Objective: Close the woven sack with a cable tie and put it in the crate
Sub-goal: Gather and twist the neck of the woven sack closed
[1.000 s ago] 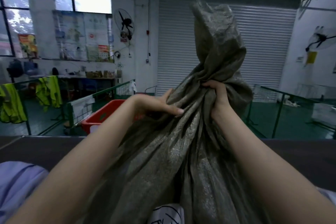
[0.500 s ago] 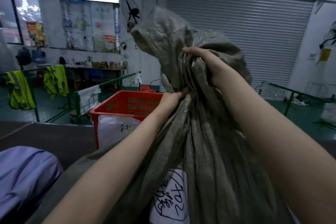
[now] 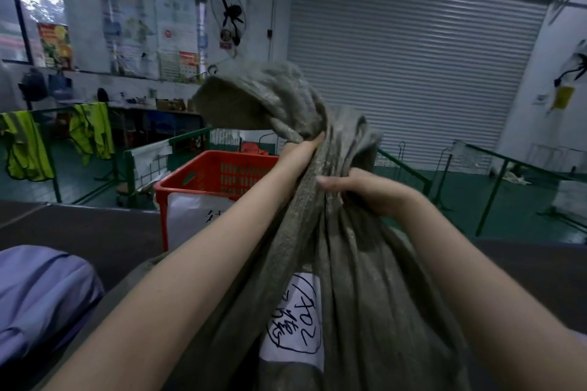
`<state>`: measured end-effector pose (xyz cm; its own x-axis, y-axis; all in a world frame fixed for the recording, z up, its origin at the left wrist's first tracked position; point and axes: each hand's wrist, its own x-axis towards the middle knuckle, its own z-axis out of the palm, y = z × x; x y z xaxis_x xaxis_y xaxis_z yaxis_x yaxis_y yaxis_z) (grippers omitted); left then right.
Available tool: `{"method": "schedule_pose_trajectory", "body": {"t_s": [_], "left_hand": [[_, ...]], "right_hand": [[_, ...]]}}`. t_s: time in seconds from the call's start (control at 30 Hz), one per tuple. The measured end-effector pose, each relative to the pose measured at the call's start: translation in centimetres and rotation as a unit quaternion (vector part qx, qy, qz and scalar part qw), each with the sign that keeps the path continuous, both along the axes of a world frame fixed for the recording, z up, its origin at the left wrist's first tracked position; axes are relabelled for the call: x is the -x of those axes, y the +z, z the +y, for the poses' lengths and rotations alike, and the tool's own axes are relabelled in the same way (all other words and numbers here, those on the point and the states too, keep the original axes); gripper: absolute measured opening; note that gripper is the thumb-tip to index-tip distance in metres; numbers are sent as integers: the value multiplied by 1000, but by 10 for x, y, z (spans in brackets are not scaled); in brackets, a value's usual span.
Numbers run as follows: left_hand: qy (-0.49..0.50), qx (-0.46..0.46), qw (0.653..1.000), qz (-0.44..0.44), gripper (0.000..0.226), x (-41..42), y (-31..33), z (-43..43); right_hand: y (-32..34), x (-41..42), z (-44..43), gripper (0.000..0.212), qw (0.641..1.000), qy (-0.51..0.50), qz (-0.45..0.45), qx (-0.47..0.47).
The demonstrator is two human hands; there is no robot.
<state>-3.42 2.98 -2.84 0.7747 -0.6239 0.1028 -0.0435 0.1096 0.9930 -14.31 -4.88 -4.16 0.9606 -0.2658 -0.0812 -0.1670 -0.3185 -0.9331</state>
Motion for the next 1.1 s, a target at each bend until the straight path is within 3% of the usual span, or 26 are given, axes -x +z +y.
{"method": "schedule_pose_trajectory", "body": {"t_s": [0.07,0.13,0.2,0.3,0.43,0.5,0.53,0.63,0.7,0.83,0.93,1.1], "left_hand": [[-14,-64,993,-100,45,4,4,2],[-72,-94,980,-160,45,-3,7,9],[-132,-95,974,-156,48,-14,9,24],[-189,-142,962,-138,69,-36,2,47],[-124,-217,950,-188,110,-47,-20,71],[-99,-230,946,-207,92,-42,-35,71],[-107,-214,949,-205,82,-36,-41,69],[-152,-119,971,-141,82,-17,-55,51],[-166,-82,977,-105,54,-6,-61,41],[-93,-64,993,-42,29,11,-68,26],[5,-91,993,-77,42,11,-77,13],[61,-72,995,-9,80,4,-95,9]], "right_hand": [[-13,-19,19,15,997,-42,-54,-42],[-21,-33,28,25,988,-90,-109,-61],[-24,-38,33,38,978,-141,-136,-77],[-23,-39,34,39,967,-180,-150,-96],[-25,-42,30,42,965,-200,-132,-106],[-25,-42,29,35,970,-190,-123,-93],[-23,-42,30,32,972,-184,-118,-89],[-15,-41,31,28,982,-125,-100,-99],[-12,-37,30,18,988,-61,-86,-115],[-12,-33,18,19,995,-16,-61,-74],[-19,-34,15,23,999,-23,-20,-14],[-26,-14,-5,69,984,11,112,136]]}}
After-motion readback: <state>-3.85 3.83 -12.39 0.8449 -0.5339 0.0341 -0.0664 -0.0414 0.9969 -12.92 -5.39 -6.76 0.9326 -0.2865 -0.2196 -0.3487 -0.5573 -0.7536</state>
